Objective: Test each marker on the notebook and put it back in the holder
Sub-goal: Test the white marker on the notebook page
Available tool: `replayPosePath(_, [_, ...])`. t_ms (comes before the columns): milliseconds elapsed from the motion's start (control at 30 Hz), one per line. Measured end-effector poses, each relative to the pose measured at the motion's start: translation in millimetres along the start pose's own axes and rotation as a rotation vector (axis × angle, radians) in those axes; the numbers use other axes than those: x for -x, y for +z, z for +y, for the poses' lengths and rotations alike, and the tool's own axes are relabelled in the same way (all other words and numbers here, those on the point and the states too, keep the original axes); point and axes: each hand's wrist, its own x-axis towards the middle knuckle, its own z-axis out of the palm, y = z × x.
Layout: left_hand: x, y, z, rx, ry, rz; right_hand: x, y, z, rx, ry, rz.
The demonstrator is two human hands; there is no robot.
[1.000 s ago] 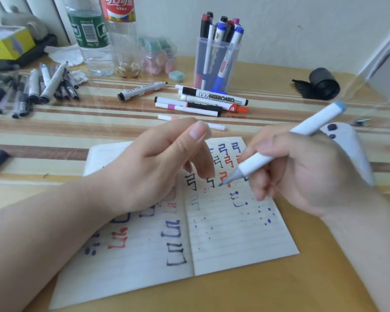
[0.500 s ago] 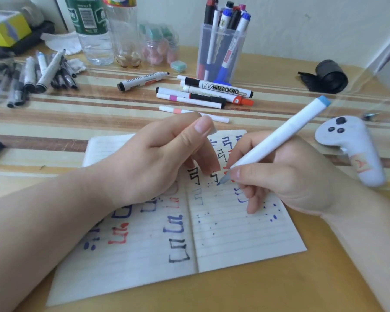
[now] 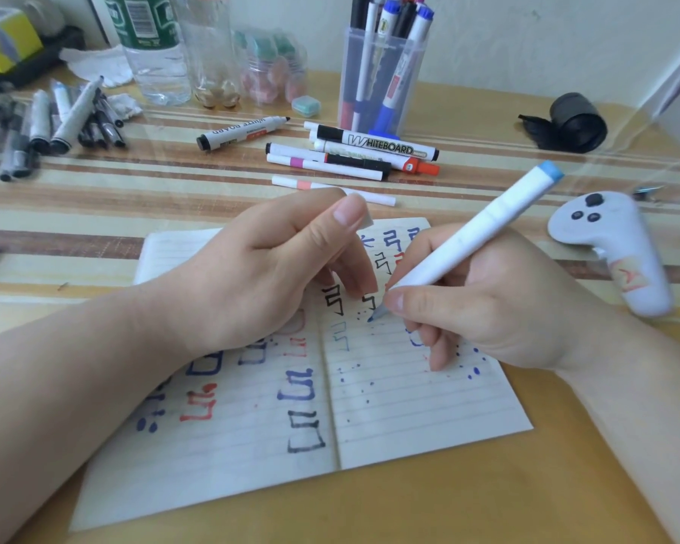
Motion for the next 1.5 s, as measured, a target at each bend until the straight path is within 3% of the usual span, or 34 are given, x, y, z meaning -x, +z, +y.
replayPosePath(400, [1.5,-1.3,2.0,-0.015,-0.074,0.009,0.7,0.5,-3.8,0.116,0.038,0.039])
replayPosePath(800, [0.2,-1.0,2.7,-0.046,-0.038,0.013,-0.2,-0.8,-1.5,0.13,0.053,0.075])
replayPosePath(1200, [0.7,-1.9,1.1,-0.071,-0.016,0.011,0.2,-3.1,-1.1,-0.01,0.029,-0.006])
replayPosePath(1500, [-0.3,-0.4,-0.1,-0.076,0.014,-0.006,1.5,-1.3,-6.8,0.11,0.025,-0.01])
